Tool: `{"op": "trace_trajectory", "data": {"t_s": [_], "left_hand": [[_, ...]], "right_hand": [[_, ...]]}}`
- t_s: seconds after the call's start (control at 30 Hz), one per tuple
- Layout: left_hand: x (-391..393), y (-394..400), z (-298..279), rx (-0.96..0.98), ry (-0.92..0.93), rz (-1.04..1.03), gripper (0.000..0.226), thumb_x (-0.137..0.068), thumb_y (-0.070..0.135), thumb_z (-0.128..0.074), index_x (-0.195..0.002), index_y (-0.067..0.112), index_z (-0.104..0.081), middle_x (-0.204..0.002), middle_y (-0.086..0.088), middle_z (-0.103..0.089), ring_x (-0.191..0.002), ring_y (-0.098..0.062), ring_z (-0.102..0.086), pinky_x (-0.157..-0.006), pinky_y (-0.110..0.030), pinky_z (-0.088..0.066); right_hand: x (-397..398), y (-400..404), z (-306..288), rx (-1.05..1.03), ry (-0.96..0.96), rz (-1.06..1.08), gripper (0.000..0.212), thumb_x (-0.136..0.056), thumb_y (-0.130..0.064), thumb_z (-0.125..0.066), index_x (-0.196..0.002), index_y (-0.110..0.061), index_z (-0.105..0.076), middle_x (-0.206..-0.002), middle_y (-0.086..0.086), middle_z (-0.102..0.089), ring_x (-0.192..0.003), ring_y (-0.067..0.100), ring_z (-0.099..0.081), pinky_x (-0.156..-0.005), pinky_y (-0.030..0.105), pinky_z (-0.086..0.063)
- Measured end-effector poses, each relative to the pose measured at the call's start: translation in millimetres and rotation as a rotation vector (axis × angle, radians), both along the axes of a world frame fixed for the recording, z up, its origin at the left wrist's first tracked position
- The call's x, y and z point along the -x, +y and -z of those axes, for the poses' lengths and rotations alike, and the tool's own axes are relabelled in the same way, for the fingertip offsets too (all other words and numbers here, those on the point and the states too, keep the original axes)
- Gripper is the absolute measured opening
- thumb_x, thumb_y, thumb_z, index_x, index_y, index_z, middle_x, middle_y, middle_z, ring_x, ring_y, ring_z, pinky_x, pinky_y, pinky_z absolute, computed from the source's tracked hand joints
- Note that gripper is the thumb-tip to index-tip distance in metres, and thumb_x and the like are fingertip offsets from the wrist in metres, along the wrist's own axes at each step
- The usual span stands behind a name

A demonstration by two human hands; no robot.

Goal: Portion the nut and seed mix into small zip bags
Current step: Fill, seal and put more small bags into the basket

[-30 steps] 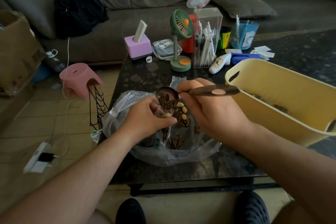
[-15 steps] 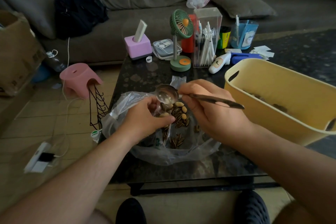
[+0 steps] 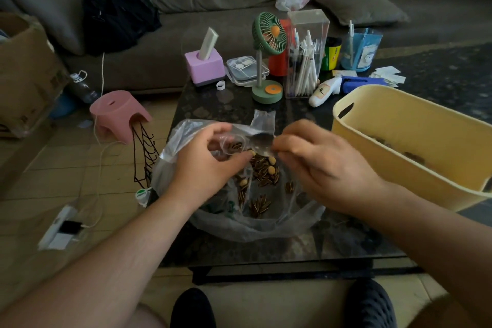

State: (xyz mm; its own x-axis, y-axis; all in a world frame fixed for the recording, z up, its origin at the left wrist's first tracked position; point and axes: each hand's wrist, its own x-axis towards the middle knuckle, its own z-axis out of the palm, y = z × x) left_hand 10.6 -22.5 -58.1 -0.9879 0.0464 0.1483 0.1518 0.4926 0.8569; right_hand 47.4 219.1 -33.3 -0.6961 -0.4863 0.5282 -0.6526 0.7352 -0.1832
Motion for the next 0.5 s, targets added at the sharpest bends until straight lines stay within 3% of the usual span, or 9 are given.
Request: {"op": "trace_trajectory", "data": {"t_s": [0.07, 0.17, 0.27, 0.4, 0.5], "left_hand": [[-1, 0, 0, -0.007, 0.019, 0.012, 0.058, -0.080, 0.033, -0.090, -0.128, 0.042, -0.061, -0.116, 0.022, -0.071, -0.110, 0.010, -0.065, -0.091, -0.019, -0.055], [-1, 4, 3, -0.044, 0.043, 0.032, 0.055, -0.085, 0.021, -0.086, -0.129, 0.041, -0.060, -0.121, 0.019, -0.073, -0.115, 0.005, -0.066, -0.097, -0.025, -0.056], [2, 5, 6, -0.120, -0.009, 0.027, 0.049, -0.086, 0.007, -0.080, -0.119, 0.039, -0.062, -0.116, 0.016, -0.076, -0.109, 0.000, -0.071, -0.099, -0.034, -0.059], [4, 7, 8, -0.239, -0.158, 0.054, 0.041, -0.092, -0.004, -0.069, -0.113, 0.030, -0.061, -0.120, 0.009, -0.078, -0.113, -0.003, -0.072, -0.103, -0.042, -0.058], [8, 7, 9, -0.288, -0.224, 0.040, 0.027, -0.094, -0.006, -0.064, -0.098, 0.020, -0.070, -0.115, 0.009, -0.079, -0.116, -0.004, -0.071, -0.107, -0.045, -0.056]], "right_hand": [[1, 0, 15, -0.162, -0.081, 0.038, 0.031, -0.101, -0.027, -0.051, -0.132, -0.033, -0.051, -0.120, 0.007, -0.054, -0.096, 0.028, -0.062, -0.061, 0.038, -0.055], [4, 5, 26, -0.306, -0.156, 0.083, 0.042, -0.094, -0.035, -0.053, -0.136, -0.038, -0.049, -0.119, 0.008, -0.049, -0.098, 0.029, -0.059, -0.056, 0.035, -0.051], [7, 9, 29, -0.437, -0.247, 0.127, 0.050, -0.095, -0.033, -0.041, -0.144, -0.041, -0.048, -0.134, 0.006, -0.043, -0.112, 0.028, -0.054, -0.069, 0.039, -0.058], [10, 7, 39, -0.480, -0.266, 0.113, 0.044, -0.099, -0.025, -0.058, -0.140, -0.042, -0.056, -0.134, 0.002, -0.045, -0.113, 0.025, -0.050, -0.069, 0.038, -0.057], [14, 6, 46, -0.474, -0.317, 0.073, 0.041, -0.101, -0.023, -0.061, -0.138, -0.042, -0.060, -0.131, 0.000, -0.048, -0.117, 0.024, -0.049, -0.071, 0.032, -0.051]]}}
